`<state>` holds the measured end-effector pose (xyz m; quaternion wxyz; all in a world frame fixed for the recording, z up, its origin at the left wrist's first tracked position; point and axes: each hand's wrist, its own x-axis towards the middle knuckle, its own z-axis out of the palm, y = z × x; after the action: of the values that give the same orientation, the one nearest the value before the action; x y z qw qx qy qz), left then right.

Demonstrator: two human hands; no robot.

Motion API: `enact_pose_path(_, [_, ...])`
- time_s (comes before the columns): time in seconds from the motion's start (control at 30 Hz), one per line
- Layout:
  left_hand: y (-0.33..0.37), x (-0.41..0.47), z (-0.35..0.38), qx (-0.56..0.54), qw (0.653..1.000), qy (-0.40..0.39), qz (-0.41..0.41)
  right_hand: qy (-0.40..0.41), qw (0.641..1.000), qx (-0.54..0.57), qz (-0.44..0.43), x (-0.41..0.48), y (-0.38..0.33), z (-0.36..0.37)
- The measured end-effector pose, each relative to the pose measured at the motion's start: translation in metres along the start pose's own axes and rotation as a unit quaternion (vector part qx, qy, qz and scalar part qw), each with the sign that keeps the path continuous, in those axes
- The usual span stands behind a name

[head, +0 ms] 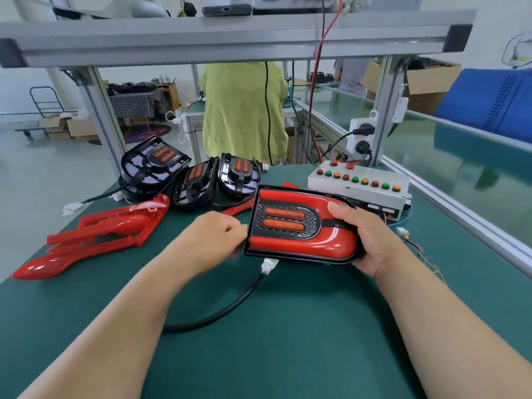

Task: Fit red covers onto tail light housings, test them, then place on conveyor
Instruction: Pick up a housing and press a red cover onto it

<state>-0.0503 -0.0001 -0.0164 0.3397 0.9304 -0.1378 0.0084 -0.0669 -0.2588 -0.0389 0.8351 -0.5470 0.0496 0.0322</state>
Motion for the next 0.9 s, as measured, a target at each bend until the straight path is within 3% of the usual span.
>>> enact_pose_path(0.07, [0.000, 0.000, -0.002, 0.000, 0.998, -0.063, -0.020, 0.005, 1.000, -0.001, 0.001, 0.001, 0.000, -0.001])
enact_pose_path(0.33, [-0.001, -0.006, 0.015, 0.014, 0.981, -0.193, -0.006, -0.011, 0.999, 0.038, 0.007, 0.003, -0.001, -0.004])
enact_pose_path(0.43, [0.000, -0.006, 0.020, 0.079, 0.980, -0.183, 0.014, -0.014, 0.999, 0.047, 0.006, 0.003, -0.002, -0.005])
enact_pose_path(0.57, [-0.001, -0.004, 0.013, 0.081, 0.978, -0.194, 0.009, -0.027, 0.999, 0.041, 0.010, 0.002, -0.002, -0.005])
enact_pose_path(0.77, [-0.024, 0.000, -0.032, -0.208, 0.972, -0.094, -0.055, -0.054, 0.998, 0.007, 0.033, -0.001, -0.002, -0.005])
enact_pose_path(0.9, [-0.035, 0.008, -0.035, -0.272, 0.960, -0.003, -0.063, -0.084, 0.995, -0.042, 0.034, -0.002, 0.001, -0.001])
